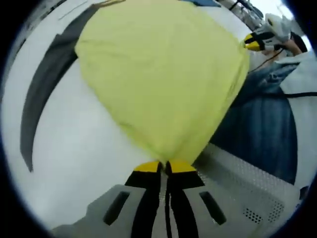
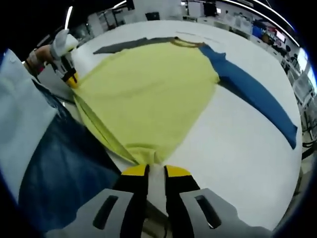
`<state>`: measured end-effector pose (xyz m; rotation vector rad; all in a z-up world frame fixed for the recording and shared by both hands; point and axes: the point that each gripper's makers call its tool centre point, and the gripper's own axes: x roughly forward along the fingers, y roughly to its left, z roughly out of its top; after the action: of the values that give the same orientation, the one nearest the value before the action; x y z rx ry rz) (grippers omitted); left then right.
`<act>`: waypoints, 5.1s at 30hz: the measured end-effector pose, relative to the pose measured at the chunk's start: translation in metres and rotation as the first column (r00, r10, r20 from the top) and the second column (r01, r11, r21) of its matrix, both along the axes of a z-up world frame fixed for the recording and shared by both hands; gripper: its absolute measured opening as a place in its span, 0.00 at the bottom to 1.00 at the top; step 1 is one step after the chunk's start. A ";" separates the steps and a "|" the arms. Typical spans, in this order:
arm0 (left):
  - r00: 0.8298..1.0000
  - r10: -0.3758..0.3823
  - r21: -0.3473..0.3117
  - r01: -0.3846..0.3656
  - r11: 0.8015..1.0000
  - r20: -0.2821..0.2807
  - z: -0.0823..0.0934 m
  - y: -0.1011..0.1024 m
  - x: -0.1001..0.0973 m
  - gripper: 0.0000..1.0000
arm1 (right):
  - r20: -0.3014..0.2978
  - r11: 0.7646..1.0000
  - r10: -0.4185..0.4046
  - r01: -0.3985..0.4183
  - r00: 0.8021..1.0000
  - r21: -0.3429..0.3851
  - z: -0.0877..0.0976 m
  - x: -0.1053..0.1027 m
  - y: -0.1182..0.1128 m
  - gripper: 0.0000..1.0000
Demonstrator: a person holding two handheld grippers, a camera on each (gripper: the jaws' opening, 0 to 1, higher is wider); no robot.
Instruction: Fold the garment on the visible template until the final outline fits inside the template.
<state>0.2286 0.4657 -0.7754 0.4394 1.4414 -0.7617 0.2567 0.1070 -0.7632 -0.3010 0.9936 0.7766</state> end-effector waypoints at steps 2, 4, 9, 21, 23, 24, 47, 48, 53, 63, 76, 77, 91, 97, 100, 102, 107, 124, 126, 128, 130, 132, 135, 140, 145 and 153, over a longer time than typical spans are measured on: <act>1.000 -0.007 0.012 0.007 1.000 0.000 0.000 0.002 -0.001 0.05 | 0.006 1.000 0.000 0.000 1.000 -0.008 0.002 0.000 -0.001 0.15; 1.000 -0.015 0.023 0.015 1.000 0.002 0.003 0.004 -0.001 0.06 | 0.012 1.000 0.002 -0.002 1.000 -0.015 0.005 0.002 -0.003 0.17; 0.998 -0.026 0.046 0.023 0.999 0.064 0.021 0.012 0.010 0.14 | 0.048 1.000 -0.010 0.011 0.999 -0.015 0.017 0.012 -0.006 0.23; 0.962 -0.002 0.013 -0.002 1.000 0.275 0.071 0.010 0.049 0.31 | 0.228 0.995 -0.099 0.099 0.968 0.015 0.058 0.063 -0.012 0.31; 0.955 -0.002 -0.008 0.004 1.000 0.298 0.075 0.006 0.053 0.31 | 0.241 0.995 -0.097 0.096 0.966 0.017 0.062 0.066 -0.009 0.33; 0.949 0.016 -0.031 -0.006 1.000 0.314 0.077 0.002 0.056 0.32 | 0.246 0.995 -0.095 0.093 0.965 0.020 0.063 0.067 -0.007 0.34; 0.792 0.293 -0.432 -0.041 0.901 0.535 0.130 -0.052 0.132 0.80 | 0.327 0.993 0.027 -0.063 0.945 0.101 0.089 0.114 0.056 0.51; 0.790 0.319 -0.456 -0.057 0.888 0.523 0.135 -0.054 0.135 0.83 | 0.334 0.991 0.030 -0.072 0.942 0.115 0.091 0.118 0.060 0.52; 0.783 0.320 -0.497 -0.016 0.867 0.533 0.142 -0.065 0.146 0.87 | 0.357 0.994 0.001 -0.038 0.934 0.098 0.097 0.134 0.056 0.55; 0.784 0.332 -0.476 -0.054 0.878 0.525 0.131 -0.059 0.143 0.89 | 0.379 0.988 -0.031 -0.029 0.925 0.152 0.108 0.141 0.061 0.55; 0.780 0.297 -0.438 -0.033 0.898 0.550 0.134 -0.058 0.139 0.92 | 0.373 0.985 -0.044 -0.023 0.927 0.174 0.106 0.133 0.063 0.60; 0.781 0.301 -0.442 -0.035 0.896 0.547 0.133 -0.059 0.138 0.92 | 0.372 0.985 -0.041 -0.025 0.927 0.170 0.105 0.132 0.063 0.61; 0.793 0.260 -0.395 -0.027 0.918 0.551 0.128 -0.061 0.126 0.99 | 0.401 0.988 -0.005 -0.056 0.916 0.143 0.113 0.130 0.062 0.78; 0.785 0.273 -0.401 -0.034 0.915 0.556 0.131 -0.061 0.129 0.99 | 0.403 0.985 0.007 -0.076 0.915 0.156 0.115 0.129 0.066 0.84; 0.782 0.271 -0.397 -0.033 0.917 0.561 0.133 -0.061 0.130 0.99 | 0.403 0.983 0.011 -0.083 0.915 0.161 0.116 0.128 0.067 0.87; 0.779 0.265 -0.389 -0.030 0.921 0.568 0.134 -0.061 0.131 0.99 | 0.405 0.983 0.010 -0.084 0.914 0.164 0.117 0.129 0.067 0.91; 0.763 0.273 -0.382 -0.036 0.923 0.586 0.138 -0.061 0.135 0.99 | 0.414 0.983 0.027 -0.098 0.910 0.153 0.115 0.126 0.065 0.93; 0.741 0.300 -0.384 -0.062 0.921 0.601 0.143 -0.073 0.142 0.99 | 0.447 0.985 -0.127 0.058 0.886 0.165 0.115 0.146 -0.015 1.00; 0.739 0.311 -0.388 -0.074 0.919 0.598 0.142 -0.075 0.142 0.99 | 0.442 0.980 -0.172 0.107 0.881 0.167 0.115 0.151 -0.034 0.98; 0.741 0.310 -0.385 -0.076 0.920 0.596 0.142 -0.079 0.141 0.99 | 0.430 0.976 -0.202 0.146 0.880 0.160 0.111 0.157 -0.054 0.93; 0.744 0.307 -0.382 -0.075 0.921 0.594 0.142 -0.083 0.141 0.99 | 0.428 0.972 -0.224 0.170 0.875 0.162 0.111 0.162 -0.070 0.87; 0.745 0.306 -0.379 -0.078 0.922 0.592 0.143 -0.086 0.141 0.99 | 0.446 0.957 -0.283 0.224 0.849 0.182 0.114 0.171 -0.091 0.86; 0.745 0.308 -0.375 -0.084 0.923 0.592 0.144 -0.089 0.142 0.99 | 0.459 0.945 -0.326 0.271 0.826 0.184 0.115 0.180 -0.117 0.82; 0.738 0.332 -0.382 -0.108 0.918 0.588 0.147 -0.094 0.141 0.99 | 0.472 0.930 -0.368 0.323 0.801 0.176 0.112 0.194 -0.158 0.78; 0.748 0.329 -0.369 -0.121 0.921 0.576 0.144 -0.099 0.138 0.99 | 0.451 0.914 -0.404 0.370 0.796 0.167 0.097 0.207 -0.191 0.76; 0.745 0.337 -0.367 -0.133 0.921 0.576 0.148 -0.100 0.142 0.99 | 0.422 0.896 -0.440 0.419 0.793 0.147 0.078 0.216 -0.220 0.65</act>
<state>0.3702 0.3656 -0.6273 0.2253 0.7031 -0.5362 0.4724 -0.1133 -0.6856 -0.1871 0.5694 0.2854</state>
